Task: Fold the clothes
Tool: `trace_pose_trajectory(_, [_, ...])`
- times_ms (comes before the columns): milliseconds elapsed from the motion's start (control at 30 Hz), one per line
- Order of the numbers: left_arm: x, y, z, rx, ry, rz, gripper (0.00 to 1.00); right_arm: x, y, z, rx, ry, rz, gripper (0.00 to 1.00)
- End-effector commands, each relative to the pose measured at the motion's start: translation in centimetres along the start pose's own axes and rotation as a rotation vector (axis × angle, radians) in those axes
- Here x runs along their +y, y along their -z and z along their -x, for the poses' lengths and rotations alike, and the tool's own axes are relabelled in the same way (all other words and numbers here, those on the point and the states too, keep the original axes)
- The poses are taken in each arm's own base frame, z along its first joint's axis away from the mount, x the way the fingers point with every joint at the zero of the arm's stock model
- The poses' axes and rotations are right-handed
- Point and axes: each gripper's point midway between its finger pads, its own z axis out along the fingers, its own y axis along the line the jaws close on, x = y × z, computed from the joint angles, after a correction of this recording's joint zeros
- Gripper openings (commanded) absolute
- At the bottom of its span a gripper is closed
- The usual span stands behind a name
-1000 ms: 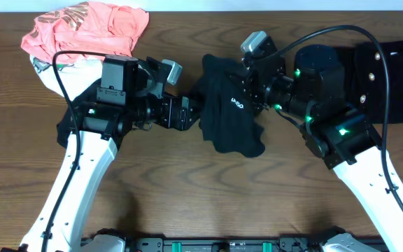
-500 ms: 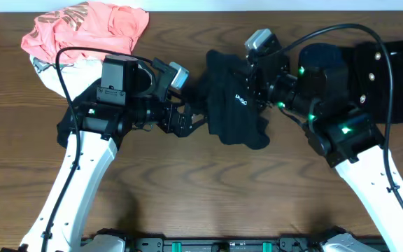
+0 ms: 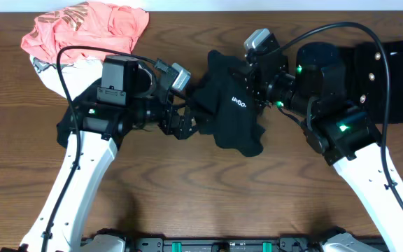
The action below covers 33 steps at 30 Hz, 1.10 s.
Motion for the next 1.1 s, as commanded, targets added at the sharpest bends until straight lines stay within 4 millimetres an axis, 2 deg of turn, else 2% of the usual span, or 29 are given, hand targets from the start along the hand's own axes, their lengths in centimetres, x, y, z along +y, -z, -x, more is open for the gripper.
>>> trace_pose_trajectory(0, [-1.5, -0.3, 0.6, -0.001, -0.066, -0.039, 0.96, 0.2, 0.8, 1.8, -0.047, 0.030, 0.009, 0.01])
trace_pose_trajectory(133, [-2.3, -1.2, 0.2, 0.020, -0.122, -0.063, 0.95, 0.6, 0.8, 1.9, -0.049, 0.031, 0.028, 0.01])
trace_pose_trajectory(167, [-2.3, -1.4, 0.2, 0.022, -0.124, -0.065, 0.92, 0.6, 0.8, 1.9, -0.049, 0.031, 0.032, 0.01])
trace_pose_trajectory(200, [-2.3, -1.5, 0.2, 0.023, -0.125, -0.068, 0.85, 0.6, 0.8, 1.9, -0.048, 0.031, 0.032, 0.01])
trace_pose_trajectory(233, [-2.1, -1.7, 0.3, 0.023, -0.125, -0.067, 0.70, 0.6, 0.8, 1.9, -0.048, 0.031, 0.031, 0.01])
trace_pose_trajectory(267, [-2.0, -1.8, 0.3, 0.024, -0.124, -0.067, 0.40, 0.6, 0.8, 1.8, -0.048, 0.030, 0.031, 0.01])
trace_pose_trajectory(300, [-1.8, -1.9, 0.3, 0.024, -0.124, -0.065, 0.18, 0.6, 0.8, 1.8, -0.047, 0.030, 0.031, 0.01])
trace_pose_trajectory(333, [-1.6, -2.0, 0.4, 0.023, -0.123, -0.064, 0.06, 0.6, 0.8, 1.8, -0.046, 0.030, 0.031, 0.01])
trace_pose_trajectory(433, [-1.5, -2.1, 0.7, 0.012, -0.135, -0.062, 0.06, 0.6, 0.8, 1.7, -0.043, 0.028, 0.029, 0.06])
trace_pose_trajectory(500, [-1.5, -2.1, 1.4, -0.011, -0.123, -0.060, 0.06, 0.1, 0.8, 1.5, -0.034, 0.023, 0.008, 0.12])
trace_pose_trajectory(600, [-1.6, -2.0, 3.0, -0.067, -0.105, -0.058, 0.06, -0.6, 0.8, 1.0, -0.014, 0.013, -0.032, 0.23])
trace_pose_trajectory(800, [-2.3, -1.2, 6.7, -0.193, -0.103, -0.068, 0.06, -2.2, 1.0, -0.6, 0.053, -0.018, -0.126, 0.31])
trace_pose_trajectory(900, [-2.6, -0.9, 8.0, -0.239, -0.094, -0.077, 0.06, -2.9, 1.2, -1.4, 0.084, -0.037, -0.156, 0.51])
trace_pose_trajectory(933, [-2.7, -0.8, 8.5, -0.257, -0.095, -0.080, 0.06, -3.1, 1.3, -1.8, 0.097, -0.053, -0.163, 0.60])
trace_pose_trajectory(1067, [-3.2, 0.0, 10.5, -0.333, -0.104, -0.089, 0.06, -4.3, 1.4, -3.8, 0.163, -0.145, -0.194, 0.70])
